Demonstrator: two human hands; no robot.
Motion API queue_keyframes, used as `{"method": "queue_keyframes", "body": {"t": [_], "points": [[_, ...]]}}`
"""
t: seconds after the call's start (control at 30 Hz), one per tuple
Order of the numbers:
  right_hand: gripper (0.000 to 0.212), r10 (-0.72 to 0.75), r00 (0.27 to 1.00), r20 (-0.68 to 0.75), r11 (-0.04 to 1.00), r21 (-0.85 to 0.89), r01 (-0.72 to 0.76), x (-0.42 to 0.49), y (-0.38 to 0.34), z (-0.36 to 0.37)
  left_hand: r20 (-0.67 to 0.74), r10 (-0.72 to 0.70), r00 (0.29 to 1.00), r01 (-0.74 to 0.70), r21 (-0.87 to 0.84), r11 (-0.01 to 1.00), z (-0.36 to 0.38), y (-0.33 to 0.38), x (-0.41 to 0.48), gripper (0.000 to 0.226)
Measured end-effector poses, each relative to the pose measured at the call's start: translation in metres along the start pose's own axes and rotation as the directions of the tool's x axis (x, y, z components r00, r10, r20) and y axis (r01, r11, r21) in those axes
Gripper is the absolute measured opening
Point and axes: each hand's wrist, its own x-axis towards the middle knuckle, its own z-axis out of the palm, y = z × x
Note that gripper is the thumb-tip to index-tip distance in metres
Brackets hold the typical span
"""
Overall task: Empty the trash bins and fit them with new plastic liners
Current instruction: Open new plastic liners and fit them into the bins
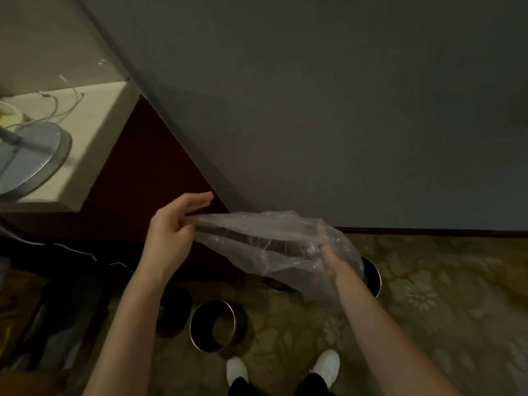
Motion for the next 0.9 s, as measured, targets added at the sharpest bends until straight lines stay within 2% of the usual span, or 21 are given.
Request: {"method": "queue_keyframes", "body": {"t": [0.07, 0.13, 0.23, 0.3, 0.4, 0.43, 0.47, 0.5, 0.53, 0.57, 0.6, 0.63, 0.67, 0.7, 0.73, 0.77, 0.8, 0.83, 0.87, 0.9], "points": [[0.068, -0.058, 0.998, 0.012, 0.998, -0.024, 0.058, 0.003, 0.0, 0.002, 0.028, 0.014, 1.0, -0.014, 0.006, 1.0, 0.008, 0.005, -0.001, 0.063], [0.082, -0.099, 0.995, 0.034, 0.995, -0.003, 0.099, 0.006, -0.002, 0.005, 0.055, 0.045, 0.997, -0.046, 0.015, 0.999, 0.014, 0.009, -0.001, 0.057], [0.087, -0.071, 0.968, 0.241, 0.962, 0.272, 0.003, 0.012, -0.005, 0.016, 0.056, 0.058, 0.997, -0.058, 0.004, 0.998, 0.018, 0.012, -0.001, 0.05], [0.093, -0.103, 0.917, 0.385, 0.906, 0.417, -0.073, 0.013, -0.007, 0.026, 0.063, 0.056, 0.996, -0.055, -0.015, 0.998, 0.016, 0.018, -0.003, 0.049], [0.103, -0.189, 0.802, 0.567, 0.871, 0.475, -0.13, 0.007, -0.013, 0.04, 0.051, 0.036, 0.998, -0.035, -0.004, 0.999, 0.015, 0.034, -0.006, 0.046], [0.106, -0.215, 0.772, 0.598, 0.87, 0.476, -0.127, 0.003, -0.016, 0.046, -0.011, 0.014, 1.0, -0.014, 0.013, 1.0, 0.015, 0.041, -0.009, 0.044], [0.109, -0.235, 0.747, 0.622, 0.865, 0.484, -0.13, -0.001, -0.019, 0.052, -0.129, 0.016, 0.991, -0.008, 0.061, 0.998, 0.016, 0.048, -0.014, 0.044], [0.112, -0.251, 0.724, 0.643, 0.859, 0.492, -0.139, -0.004, -0.023, 0.059, -0.286, 0.073, 0.956, -0.032, 0.147, 0.989, 0.019, 0.058, -0.021, 0.042], [0.115, -0.273, 0.694, 0.666, 0.852, 0.503, -0.148, -0.008, -0.026, 0.066, -0.431, 0.188, 0.882, -0.089, 0.24, 0.967, 0.026, 0.072, -0.032, 0.038], [0.117, -0.289, 0.68, 0.674, 0.842, 0.517, -0.155, -0.012, -0.031, 0.071, -0.494, 0.34, 0.8, -0.211, 0.298, 0.931, 0.039, 0.084, -0.043, 0.032], [0.115, -0.301, 0.677, 0.671, 0.832, 0.532, -0.158, -0.016, -0.035, 0.073, -0.48, 0.466, 0.743, -0.375, 0.278, 0.884, 0.057, 0.091, -0.056, 0.024], [0.106, -0.297, 0.7, 0.65, 0.836, 0.531, -0.138, -0.02, -0.036, 0.073, -0.438, 0.513, 0.738, -0.489, 0.176, 0.854, 0.079, 0.093, -0.065, 0.019], [0.091, -0.292, 0.73, 0.618, 0.853, 0.514, -0.095, -0.024, -0.035, 0.071, -0.423, 0.453, 0.784, -0.483, 0.042, 0.875, 0.102, 0.09, -0.071, 0.019], [0.07, -0.285, 0.761, 0.583, 0.888, 0.459, -0.019, -0.021, -0.034, 0.069, -0.439, 0.287, 0.852, -0.367, -0.109, 0.924, 0.126, 0.082, -0.065, 0.022], [0.049, -0.267, 0.787, 0.556, 0.926, 0.373, 0.05, -0.016, -0.027, 0.067, -0.445, 0.004, 0.896, -0.146, -0.287, 0.947, 0.146, 0.068, -0.058, 0.025], [0.035, -0.261, 0.842, 0.472, 0.947, 0.295, 0.128, -0.002, -0.018, 0.069, -0.383, -0.326, 0.864, 0.088, -0.522, 0.848, 0.166, 0.047, -0.037, 0.03], [0.027, -0.265, 0.888, 0.375, 0.952, 0.25, 0.179, 0.022, -0.01, 0.073, -0.228, -0.612, 0.757, 0.274, -0.74, 0.615, 0.185, 0.019, -0.006, 0.034], [0.028, -0.236, 0.919, 0.315, 0.954, 0.254, 0.158, 0.048, -0.005, 0.075, -0.057, -0.753, 0.656, 0.351, -0.859, 0.371, 0.201, -0.013, 0.03, 0.038], [0.032, -0.211, 0.939, 0.273, 0.946, 0.299, 0.126, 0.079, 0.0, 0.077, 0.053, -0.778, 0.627, 0.365, -0.901, 0.233, 0.215, -0.048, 0.062, 0.038], [0.039, -0.176, 0.958, 0.225, 0.94, 0.327, 0.096, 0.116, 0.008, 0.075, 0.113, -0.782, 0.613, 0.386, -0.907, 0.171, 0.232, -0.086, 0.088, 0.034]]}}
